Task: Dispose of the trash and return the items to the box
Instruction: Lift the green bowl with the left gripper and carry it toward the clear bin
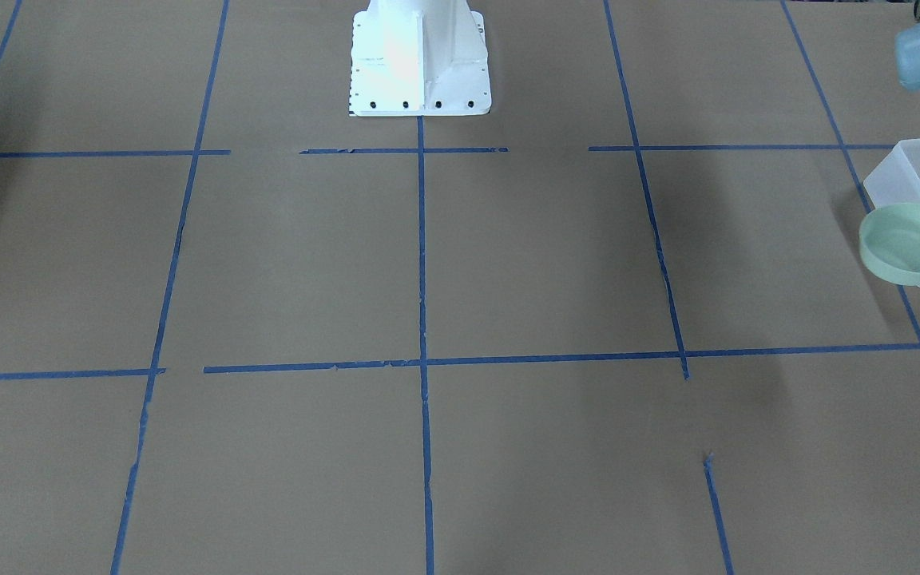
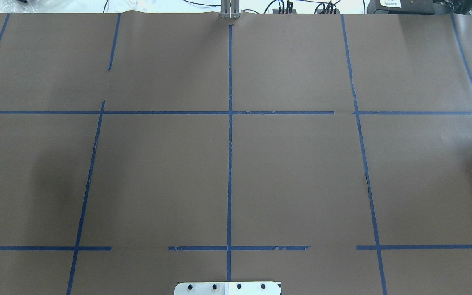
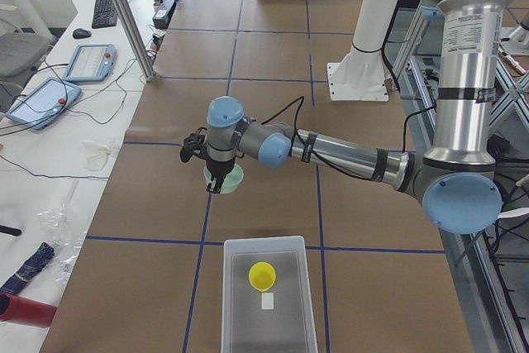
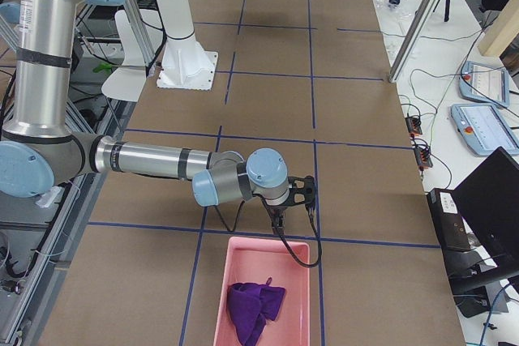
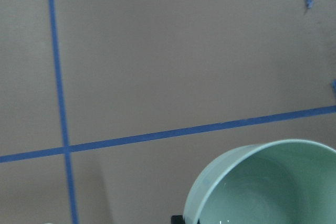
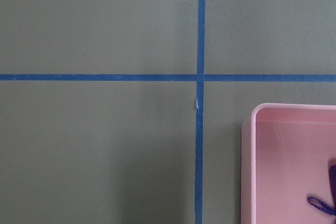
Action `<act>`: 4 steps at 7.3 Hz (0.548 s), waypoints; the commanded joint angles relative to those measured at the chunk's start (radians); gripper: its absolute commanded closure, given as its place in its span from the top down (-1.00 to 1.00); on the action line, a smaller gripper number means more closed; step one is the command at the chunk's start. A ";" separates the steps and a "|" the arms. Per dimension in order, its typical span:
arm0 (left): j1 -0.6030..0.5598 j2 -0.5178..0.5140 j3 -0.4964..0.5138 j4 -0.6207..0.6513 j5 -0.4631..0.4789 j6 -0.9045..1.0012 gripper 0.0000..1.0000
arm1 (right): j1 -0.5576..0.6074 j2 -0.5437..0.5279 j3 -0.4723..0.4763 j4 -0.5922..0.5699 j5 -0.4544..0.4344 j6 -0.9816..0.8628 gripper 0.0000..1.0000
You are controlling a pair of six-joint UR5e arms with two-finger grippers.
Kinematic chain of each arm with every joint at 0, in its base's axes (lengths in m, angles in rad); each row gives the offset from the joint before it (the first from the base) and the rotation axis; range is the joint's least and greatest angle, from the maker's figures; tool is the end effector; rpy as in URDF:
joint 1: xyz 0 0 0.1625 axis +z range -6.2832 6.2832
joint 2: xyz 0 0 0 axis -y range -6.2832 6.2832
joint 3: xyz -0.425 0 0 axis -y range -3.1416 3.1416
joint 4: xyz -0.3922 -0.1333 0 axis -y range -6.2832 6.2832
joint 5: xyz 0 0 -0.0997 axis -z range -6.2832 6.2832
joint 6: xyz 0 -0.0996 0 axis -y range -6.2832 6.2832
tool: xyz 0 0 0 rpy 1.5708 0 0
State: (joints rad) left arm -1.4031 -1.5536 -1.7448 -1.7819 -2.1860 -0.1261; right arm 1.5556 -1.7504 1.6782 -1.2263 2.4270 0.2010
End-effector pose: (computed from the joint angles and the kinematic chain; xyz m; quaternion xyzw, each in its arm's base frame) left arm 0.0091 -0.5080 0.5662 0.1289 0.3200 0.0749 0.9356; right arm 0.0515 -0.4297 0.6450 0.0784 -0.4222 0.0275 0.9027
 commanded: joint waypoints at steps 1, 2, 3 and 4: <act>-0.167 0.029 0.129 -0.002 0.002 0.274 -1.00 | 0.000 0.000 -0.001 0.001 0.000 0.000 1.00; -0.227 0.030 0.181 -0.004 0.055 0.371 -1.00 | 0.000 0.000 -0.002 0.001 0.000 0.000 1.00; -0.275 0.033 0.239 -0.011 0.116 0.438 -1.00 | 0.000 0.000 -0.002 0.001 0.000 0.000 1.00; -0.295 0.058 0.290 -0.096 0.123 0.465 -1.00 | 0.000 0.000 -0.003 0.001 0.001 0.000 1.00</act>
State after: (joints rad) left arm -1.6557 -1.5159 -1.5213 -1.8127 -2.0952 0.2783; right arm 1.5555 -1.7502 1.6763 -1.2256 2.4270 0.2009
